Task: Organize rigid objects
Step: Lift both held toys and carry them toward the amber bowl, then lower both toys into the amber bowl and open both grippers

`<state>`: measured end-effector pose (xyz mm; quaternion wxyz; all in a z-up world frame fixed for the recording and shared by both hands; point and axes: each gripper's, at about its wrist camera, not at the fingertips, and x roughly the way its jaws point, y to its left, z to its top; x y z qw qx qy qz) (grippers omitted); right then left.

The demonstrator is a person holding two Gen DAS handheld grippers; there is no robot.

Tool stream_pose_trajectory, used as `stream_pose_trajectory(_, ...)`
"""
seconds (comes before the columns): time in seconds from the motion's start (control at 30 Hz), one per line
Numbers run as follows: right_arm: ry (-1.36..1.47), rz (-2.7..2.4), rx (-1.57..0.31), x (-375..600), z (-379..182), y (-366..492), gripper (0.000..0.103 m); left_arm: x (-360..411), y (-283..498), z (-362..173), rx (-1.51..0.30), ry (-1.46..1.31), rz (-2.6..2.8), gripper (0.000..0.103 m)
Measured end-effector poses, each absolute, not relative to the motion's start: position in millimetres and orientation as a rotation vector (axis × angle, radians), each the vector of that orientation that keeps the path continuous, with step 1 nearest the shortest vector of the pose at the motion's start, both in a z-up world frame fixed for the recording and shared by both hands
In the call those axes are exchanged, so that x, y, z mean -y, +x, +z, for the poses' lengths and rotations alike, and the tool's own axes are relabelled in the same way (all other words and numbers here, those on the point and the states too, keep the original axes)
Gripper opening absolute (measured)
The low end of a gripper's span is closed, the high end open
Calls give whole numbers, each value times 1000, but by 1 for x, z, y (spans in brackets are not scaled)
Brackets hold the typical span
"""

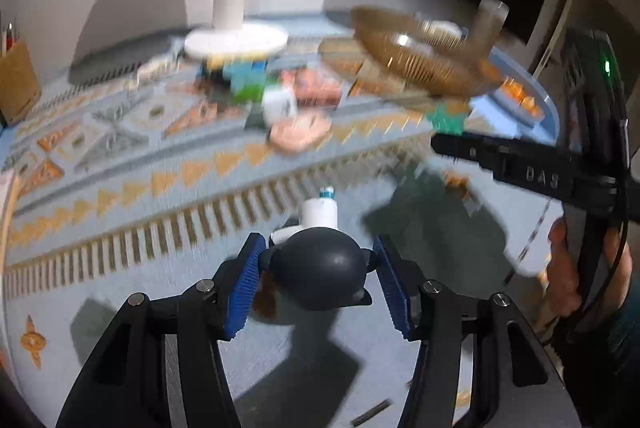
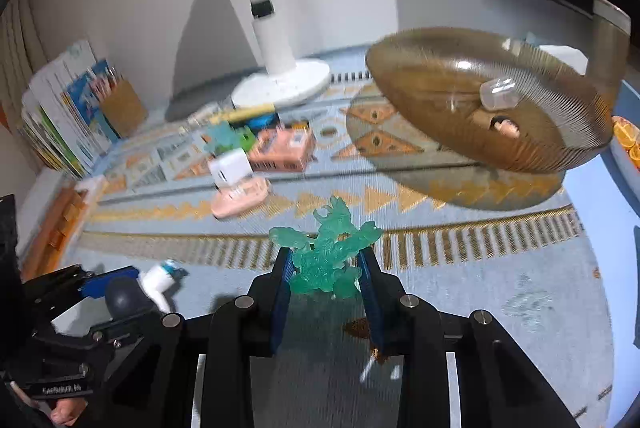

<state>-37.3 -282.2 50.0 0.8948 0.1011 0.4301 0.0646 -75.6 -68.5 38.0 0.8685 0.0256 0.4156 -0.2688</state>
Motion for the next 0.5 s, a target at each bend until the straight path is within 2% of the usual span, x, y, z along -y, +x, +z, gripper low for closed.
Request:
stream_pose_trajectory(0.27, 241, -56, -681, 351, 134, -49, 32, 128, -36, 136, -647, 51, -708, 53)
stream_pose_trajectory(0.4, 271, -219, -693, 397, 141, -30, 32, 179, 2, 151, -653, 25, -763, 53)
stream_pose_trajectory(0.5, 312, -252, -770, 423, 125, -11, 32, 215, 26, 139, -692, 7, -785, 53)
